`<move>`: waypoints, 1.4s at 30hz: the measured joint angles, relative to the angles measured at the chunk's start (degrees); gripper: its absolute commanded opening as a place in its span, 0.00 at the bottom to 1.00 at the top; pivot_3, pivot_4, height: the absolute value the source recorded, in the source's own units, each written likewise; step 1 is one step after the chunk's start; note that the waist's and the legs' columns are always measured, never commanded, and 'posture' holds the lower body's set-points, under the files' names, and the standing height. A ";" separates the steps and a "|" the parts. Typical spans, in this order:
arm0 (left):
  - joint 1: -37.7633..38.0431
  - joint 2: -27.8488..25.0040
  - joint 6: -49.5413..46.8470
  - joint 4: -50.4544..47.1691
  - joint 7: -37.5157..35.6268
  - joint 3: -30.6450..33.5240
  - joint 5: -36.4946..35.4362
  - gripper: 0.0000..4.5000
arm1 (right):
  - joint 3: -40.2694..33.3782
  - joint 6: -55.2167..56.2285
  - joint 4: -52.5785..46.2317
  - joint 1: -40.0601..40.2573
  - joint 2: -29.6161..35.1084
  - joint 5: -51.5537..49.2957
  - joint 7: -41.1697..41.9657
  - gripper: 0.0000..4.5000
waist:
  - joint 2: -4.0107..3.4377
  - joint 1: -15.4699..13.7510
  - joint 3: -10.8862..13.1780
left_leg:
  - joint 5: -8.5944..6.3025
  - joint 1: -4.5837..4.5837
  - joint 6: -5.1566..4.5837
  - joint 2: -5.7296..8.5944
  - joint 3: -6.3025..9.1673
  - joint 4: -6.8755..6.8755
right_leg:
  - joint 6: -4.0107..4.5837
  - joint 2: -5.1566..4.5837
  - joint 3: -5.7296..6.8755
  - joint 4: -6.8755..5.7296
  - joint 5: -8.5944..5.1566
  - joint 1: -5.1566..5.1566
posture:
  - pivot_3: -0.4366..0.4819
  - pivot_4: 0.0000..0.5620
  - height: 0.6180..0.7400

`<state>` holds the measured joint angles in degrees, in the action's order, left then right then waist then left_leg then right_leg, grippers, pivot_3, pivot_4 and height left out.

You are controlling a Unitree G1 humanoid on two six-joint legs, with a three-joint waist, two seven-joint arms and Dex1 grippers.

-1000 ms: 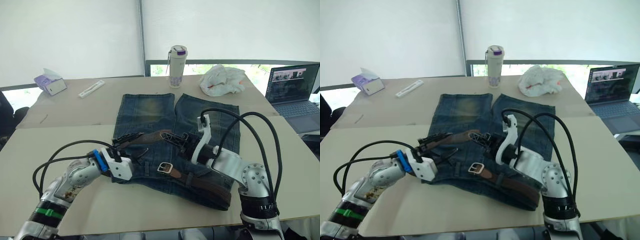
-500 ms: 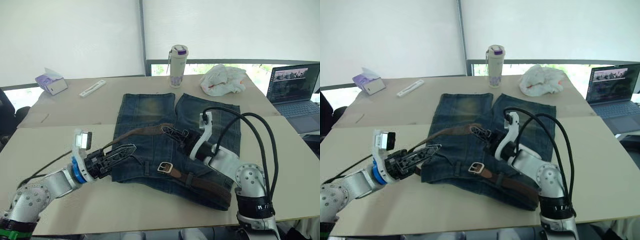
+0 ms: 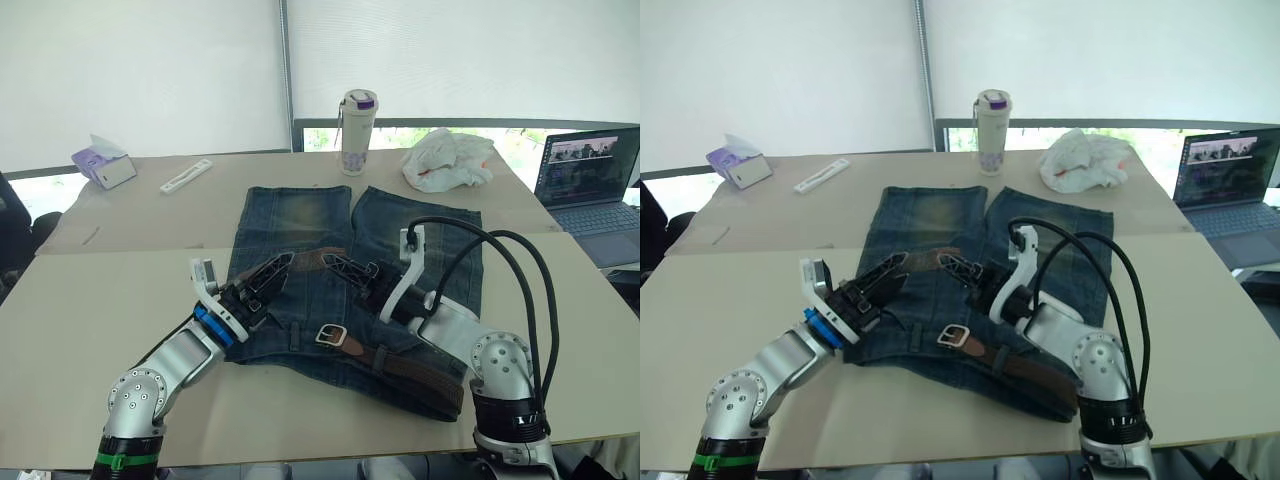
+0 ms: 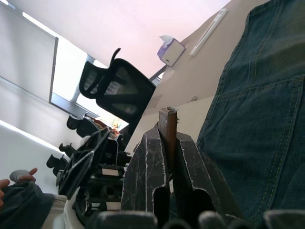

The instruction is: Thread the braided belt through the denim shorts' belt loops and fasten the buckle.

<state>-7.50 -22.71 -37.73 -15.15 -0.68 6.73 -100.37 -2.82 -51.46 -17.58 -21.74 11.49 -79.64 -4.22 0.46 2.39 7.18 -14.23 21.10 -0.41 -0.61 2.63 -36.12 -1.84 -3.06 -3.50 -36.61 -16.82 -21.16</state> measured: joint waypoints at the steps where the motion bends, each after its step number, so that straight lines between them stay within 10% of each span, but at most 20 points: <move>1: -0.03 0.01 -0.09 0.00 0.07 0.22 0.01 0.94 | 0.00 0.00 0.00 0.00 0.07 0.00 0.02 0.00 | 0.00 0.02 0.00 | 0.00 0.00 0.00 0.00 0.00 0.00 | 0.00 0.00 -0.01 0.00 0.00 0.00 | 0.48 0.27 1.00; 11: -0.04 1.81 -1.26 0.23 2.98 1.49 0.76 0.01 | 0.03 -0.04 0.00 0.01 0.24 -0.41 0.30 0.00 | 0.00 -0.16 0.00 | 0.00 0.02 0.01 0.10 0.02 0.02 | 0.00 -0.04 0.00 0.08 0.00 0.01 | 0.48 0.27 1.00; 22: -0.07 0.85 -5.63 0.86 0.29 3.19 0.45 0.01 | -0.11 -0.41 -0.72 1.00 1.01 -2.45 0.18 0.00 | 0.01 -0.13 0.00 | 0.04 0.02 0.06 0.10 0.05 0.14 | 0.01 -0.03 0.01 0.28 0.02 0.02 | 0.48 0.27 1.00; 28: -0.70 -0.49 -9.41 2.56 -2.10 3.43 -0.85 0.52 | 0.16 -0.90 -0.72 1.00 1.12 -2.80 0.19 0.00 | 0.01 -0.12 0.01 | 0.04 0.04 0.07 0.10 0.08 0.17 | -0.03 -0.05 0.03 0.40 0.04 0.03 | 0.48 0.27 1.00; 35: -1.68 -1.67 -11.36 4.77 -3.82 3.65 -1.14 0.52 | 0.16 -1.06 -0.73 1.00 2.25 -4.60 0.26 0.00 | 0.01 -0.15 0.01 | 0.05 0.04 0.08 0.10 0.09 0.20 | -0.03 -0.07 0.03 0.45 0.05 0.03 | 0.48 0.27 1.00; 42: -0.96 -2.27 -13.99 5.21 -5.17 4.10 -5.56 0.02 | 0.14 -1.06 -1.02 1.59 3.51 -6.17 0.39 0.00 | 0.02 -0.15 0.02 | 0.05 0.06 0.08 0.07 0.10 0.23 | -0.03 -0.09 0.03 0.49 0.05 0.03 | 0.48 0.27 1.00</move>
<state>-8.45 -24.98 -51.72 -9.94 -5.84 10.83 -105.93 -2.69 -52.52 -18.60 -20.16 15.00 -85.81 -3.83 0.47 2.24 7.20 -14.18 21.16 -0.33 -0.54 2.73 -35.89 -1.88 -3.15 -3.47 -36.12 -16.77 -21.13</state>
